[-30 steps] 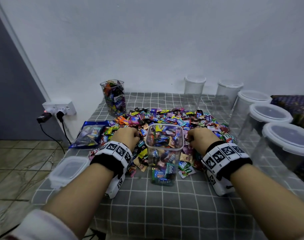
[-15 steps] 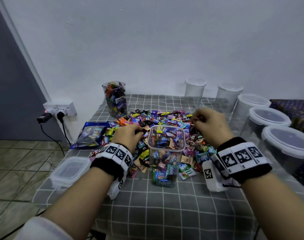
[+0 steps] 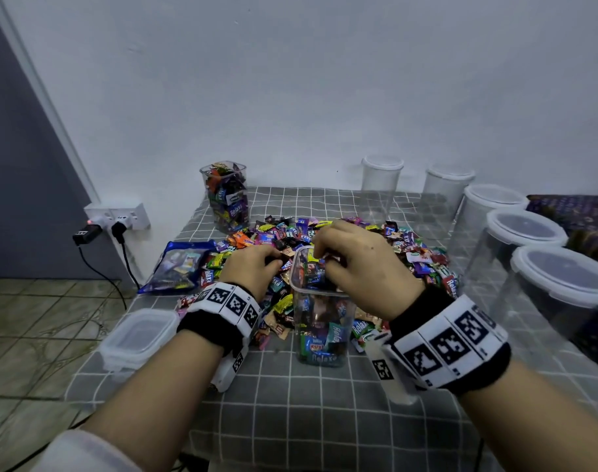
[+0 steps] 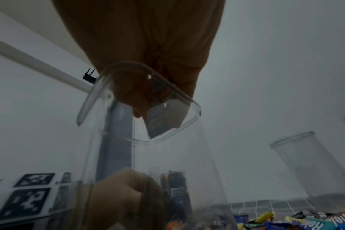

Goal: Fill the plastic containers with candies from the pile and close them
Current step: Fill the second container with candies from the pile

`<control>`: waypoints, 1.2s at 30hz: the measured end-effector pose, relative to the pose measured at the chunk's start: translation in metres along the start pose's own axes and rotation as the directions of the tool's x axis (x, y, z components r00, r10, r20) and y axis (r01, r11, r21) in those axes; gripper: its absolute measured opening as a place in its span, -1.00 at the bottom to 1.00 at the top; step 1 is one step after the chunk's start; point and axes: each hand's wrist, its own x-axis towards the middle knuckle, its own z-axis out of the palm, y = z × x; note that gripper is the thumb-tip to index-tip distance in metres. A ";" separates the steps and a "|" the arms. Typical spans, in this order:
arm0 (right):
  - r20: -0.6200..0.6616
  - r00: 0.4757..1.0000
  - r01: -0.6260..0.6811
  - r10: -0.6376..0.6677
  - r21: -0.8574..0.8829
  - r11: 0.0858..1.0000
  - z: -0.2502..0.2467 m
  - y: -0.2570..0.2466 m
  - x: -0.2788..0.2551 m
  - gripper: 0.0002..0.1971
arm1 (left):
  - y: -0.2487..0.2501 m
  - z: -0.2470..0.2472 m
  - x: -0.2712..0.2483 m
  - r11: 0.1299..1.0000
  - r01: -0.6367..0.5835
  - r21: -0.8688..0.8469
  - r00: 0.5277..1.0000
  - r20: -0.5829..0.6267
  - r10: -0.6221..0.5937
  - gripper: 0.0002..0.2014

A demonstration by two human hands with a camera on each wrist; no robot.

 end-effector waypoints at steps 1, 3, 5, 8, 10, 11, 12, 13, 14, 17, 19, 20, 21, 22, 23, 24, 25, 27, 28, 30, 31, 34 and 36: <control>0.015 1.000 0.009 -0.009 -0.002 1.000 0.000 -0.001 -0.001 -0.81 | 0.000 0.000 0.000 1.000 -0.001 0.000 1.000 0.000 0.001 -0.80; 0.044 0.999 0.023 -0.023 0.004 1.000 -0.001 -0.002 -0.003 -0.79 | 0.000 0.000 0.000 1.000 -0.005 -0.004 1.000 0.000 0.005 -0.80; 0.049 0.998 0.030 -0.032 0.042 0.999 -0.002 -0.003 -0.005 -0.77 | 0.001 -0.001 -0.001 1.000 -0.006 -0.015 1.000 0.001 0.006 -0.80; 0.032 0.999 0.021 -0.025 0.099 0.995 -0.003 -0.005 -0.009 -0.73 | 0.002 -0.002 -0.002 1.000 -0.012 -0.028 1.000 0.000 0.011 -0.80; 0.016 1.000 0.016 -0.018 0.138 0.990 -0.005 -0.006 -0.011 -0.73 | 0.003 -0.003 -0.003 0.999 -0.014 -0.047 1.000 -0.005 0.014 -0.81; 0.007 1.000 0.012 -0.013 0.164 0.986 -0.005 -0.007 -0.012 -0.75 | 0.004 -0.004 -0.004 0.998 -0.016 -0.056 1.000 -0.007 0.015 -0.81; -0.002 1.000 0.001 -0.001 0.191 0.982 -0.006 -0.008 -0.014 -0.76 | 0.004 -0.005 -0.005 0.997 -0.017 -0.069 1.000 -0.010 0.016 -0.81; -0.009 1.000 -0.022 0.025 0.213 0.977 -0.007 -0.008 -0.016 -0.76 | 0.005 -0.006 -0.006 0.996 -0.018 -0.088 1.000 -0.016 0.017 -0.81; -0.009 0.998 -0.063 0.067 0.228 0.971 -0.009 -0.008 -0.018 -0.72 | 0.006 -0.007 -0.007 0.994 -0.019 -0.108 1.000 -0.026 0.017 -0.81; 0.081 0.968 -0.249 0.236 0.285 0.926 -0.010 -0.003 -0.027 -0.37 | 0.008 -0.013 -0.009 0.987 -0.005 -0.159 0.999 -0.038 -0.001 -0.80; 0.160 0.938 -0.344 0.306 0.363 0.866 -0.005 0.003 -0.031 -0.05 | 0.009 -0.014 -0.011 0.983 -0.004 -0.182 0.999 -0.040 -0.003 -0.80; 0.191 0.926 -0.378 0.327 0.415 0.828 -0.001 0.006 -0.033 0.09 | 0.010 -0.015 -0.013 0.981 -0.007 -0.194 0.999 -0.047 -0.002 -0.81; 0.220 0.913 -0.408 0.343 0.461 0.788 0.003 0.009 -0.035 0.19 | 0.012 -0.017 -0.014 0.977 -0.012 -0.213 0.998 -0.059 -0.001 -0.81; 0.250 0.900 -0.436 0.358 0.492 0.753 0.007 0.012 -0.038 0.25 | 0.014 -0.018 -0.015 0.971 -0.021 -0.238 0.997 -0.077 0.003 -0.82; 0.272 0.889 -0.457 0.368 0.510 0.728 0.010 0.015 -0.040 0.24 | 0.018 -0.022 -0.016 0.965 -0.032 -0.261 0.995 -0.096 0.007 -0.82; 0.282 0.882 -0.472 0.378 0.516 0.715 0.012 0.016 -0.041 0.18 | 0.021 -0.025 -0.017 0.958 -0.042 -0.284 0.993 -0.115 0.010 -0.82; 0.286 0.879 -0.477 0.382 0.518 0.710 0.013 0.016 -0.043 0.11 | 0.025 -0.030 -0.017 0.949 -0.051 -0.312 0.991 -0.131 0.010 -0.82; 0.286 0.878 -0.478 0.383 0.528 0.702 0.015 0.017 -0.043 0.04 | 0.033 -0.039 -0.015 0.919 -0.070 -0.388 0.988 -0.157 0.009 -0.83; 0.284 0.880 -0.475 0.381 0.535 0.699 0.015 0.018 -0.042 0.02 | 0.038 -0.045 -0.015 0.904 -0.085 -0.420 0.984 -0.176 0.011 -0.83; 0.278 0.882 -0.470 0.379 0.546 0.694 0.016 0.020 -0.042 0.00 | 0.049 -0.055 -0.016 0.865 -0.143 -0.481 0.973 -0.227 0.034 -0.84; 0.275 0.885 -0.466 0.377 0.552 0.692 0.017 0.021 -0.042 -0.01 | 0.055 -0.059 -0.017 0.837 -0.177 -0.518 0.968 -0.244 0.053 -0.83; 0.252 0.894 -0.446 0.369 0.567 0.693 0.019 0.021 -0.042 -0.06 | 0.072 -0.062 -0.026 0.778 -0.248 -0.577 0.963 -0.234 0.134 -0.76; 0.243 0.897 -0.440 0.369 0.570 0.694 0.020 0.021 -0.043 -0.09 | 0.079 -0.059 -0.033 0.759 -0.270 -0.593 0.962 -0.202 0.184 -0.69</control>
